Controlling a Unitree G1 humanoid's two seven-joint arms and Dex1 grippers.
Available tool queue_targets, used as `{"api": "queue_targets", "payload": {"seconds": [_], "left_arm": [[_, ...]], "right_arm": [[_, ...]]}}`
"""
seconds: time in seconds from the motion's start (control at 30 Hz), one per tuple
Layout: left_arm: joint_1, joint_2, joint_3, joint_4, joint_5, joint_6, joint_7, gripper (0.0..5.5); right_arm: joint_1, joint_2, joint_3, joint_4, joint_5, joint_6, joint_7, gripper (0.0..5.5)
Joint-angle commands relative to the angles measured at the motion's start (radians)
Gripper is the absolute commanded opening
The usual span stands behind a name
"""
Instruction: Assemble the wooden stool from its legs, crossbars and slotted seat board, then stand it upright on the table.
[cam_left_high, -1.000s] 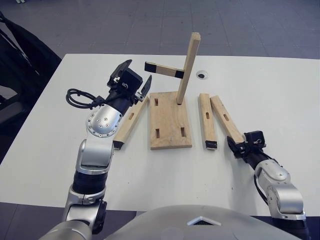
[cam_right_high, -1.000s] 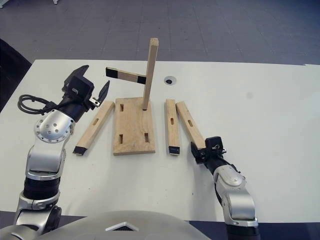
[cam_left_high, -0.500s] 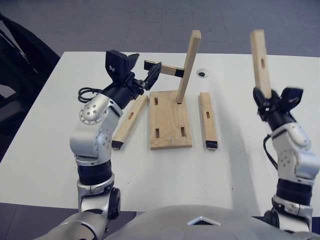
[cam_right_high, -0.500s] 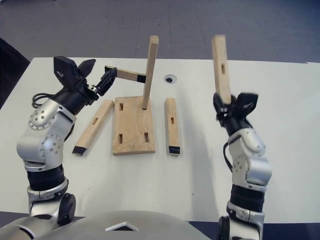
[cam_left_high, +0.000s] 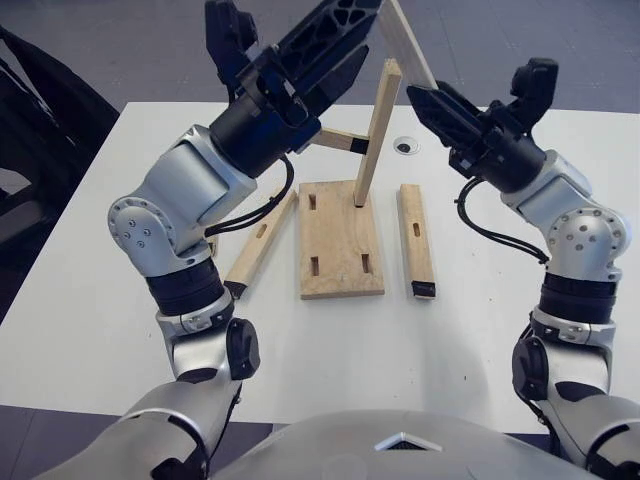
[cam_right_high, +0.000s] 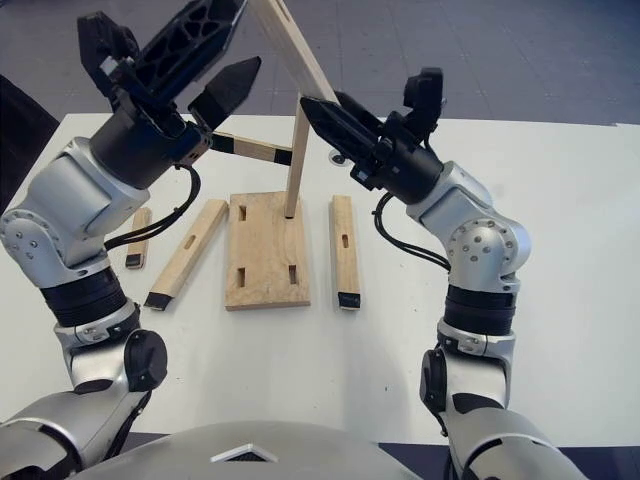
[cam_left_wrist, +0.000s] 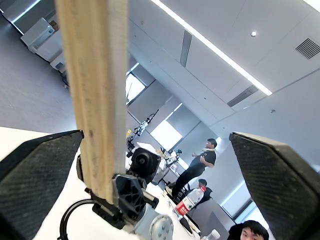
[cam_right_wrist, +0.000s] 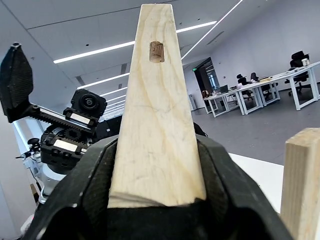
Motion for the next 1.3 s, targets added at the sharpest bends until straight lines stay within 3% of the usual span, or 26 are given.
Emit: {"api": "queue_targets", "payload": {"seconds": [0.03,0.63,1.3], "left_arm": [[0.060,0.072,-0.062,-0.057,-0.061,-0.017,-0.003,5.50],[0.081,0.181,-0.153,-0.109,-0.079,-0.147,-0.131,5.50],[0.089,0.253,-0.169,-0.077,-0.078,-0.171,-0.211,2.55]], "right_arm": [[-0.066,-0.041,-0.007,0.010,0.084,0.070,0.068,2.07],[-0.035,-0.046,0.063,-0.094,0.167,0.152,0.102,2.07],[-0.023,-0.093,0.067,-0.070,0.111,0.125,0.140,2.07]]}}
